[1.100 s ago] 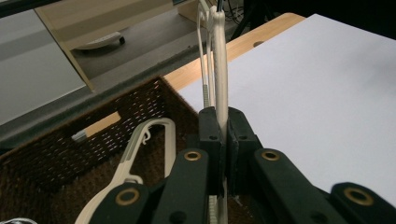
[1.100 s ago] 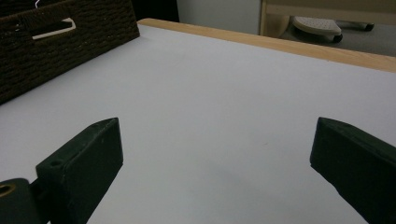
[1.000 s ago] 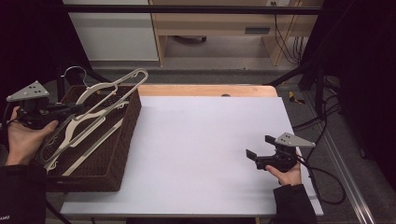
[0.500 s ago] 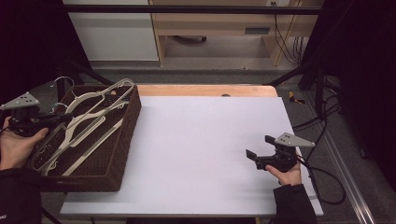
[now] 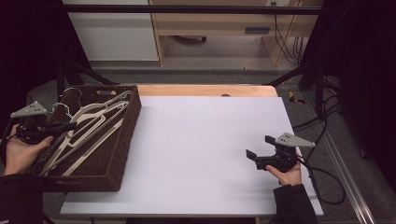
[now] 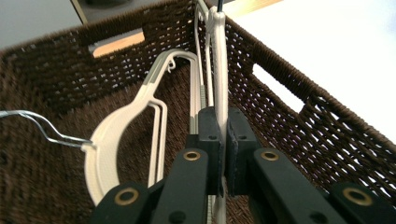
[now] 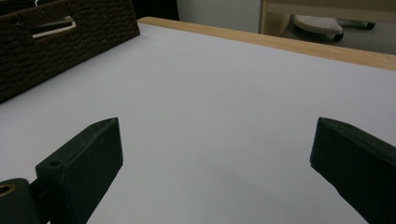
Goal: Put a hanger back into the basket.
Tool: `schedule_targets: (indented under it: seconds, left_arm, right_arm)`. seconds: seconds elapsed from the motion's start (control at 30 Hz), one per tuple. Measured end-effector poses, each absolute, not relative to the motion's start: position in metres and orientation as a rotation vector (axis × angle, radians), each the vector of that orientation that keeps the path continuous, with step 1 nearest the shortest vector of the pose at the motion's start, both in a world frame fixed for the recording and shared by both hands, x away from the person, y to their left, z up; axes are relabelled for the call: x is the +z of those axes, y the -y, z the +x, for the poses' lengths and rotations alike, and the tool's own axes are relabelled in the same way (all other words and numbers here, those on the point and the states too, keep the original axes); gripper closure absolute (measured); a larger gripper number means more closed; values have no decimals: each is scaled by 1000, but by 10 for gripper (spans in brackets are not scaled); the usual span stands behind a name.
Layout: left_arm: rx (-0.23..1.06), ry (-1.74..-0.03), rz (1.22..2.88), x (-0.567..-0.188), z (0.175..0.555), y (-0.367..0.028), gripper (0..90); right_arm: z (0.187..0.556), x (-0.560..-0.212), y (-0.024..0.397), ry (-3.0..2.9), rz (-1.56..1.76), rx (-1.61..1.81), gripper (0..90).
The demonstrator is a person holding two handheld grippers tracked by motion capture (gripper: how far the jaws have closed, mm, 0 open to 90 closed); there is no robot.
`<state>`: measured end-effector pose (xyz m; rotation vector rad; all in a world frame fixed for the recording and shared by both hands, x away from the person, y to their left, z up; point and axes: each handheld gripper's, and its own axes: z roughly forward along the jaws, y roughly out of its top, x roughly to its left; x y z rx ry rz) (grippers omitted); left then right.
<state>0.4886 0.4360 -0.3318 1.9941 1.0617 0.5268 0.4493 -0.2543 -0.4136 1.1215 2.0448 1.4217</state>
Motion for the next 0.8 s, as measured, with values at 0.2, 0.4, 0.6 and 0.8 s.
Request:
schedule_targets:
  seconds: [0.2, 0.4, 0.6, 0.8]
  left_arm:
    - [493, -1103, 1985, -347, 489, -435, 866]
    - [453, -1154, 1989, -364, 493, -434, 864]
    - [438, -1238, 1971, -376, 495, -441, 854]
    - [502, -1360, 1952, -381, 498, -442, 833]
  right_arm:
    - [450, -414, 253, -2046, 1124, 1418, 28]
    - [449, -414, 253, -2041, 1125, 1424, 29]
    - [449, -414, 253, -2043, 1128, 1424, 28]
    - [450, -414, 253, -2042, 1125, 1419, 28]
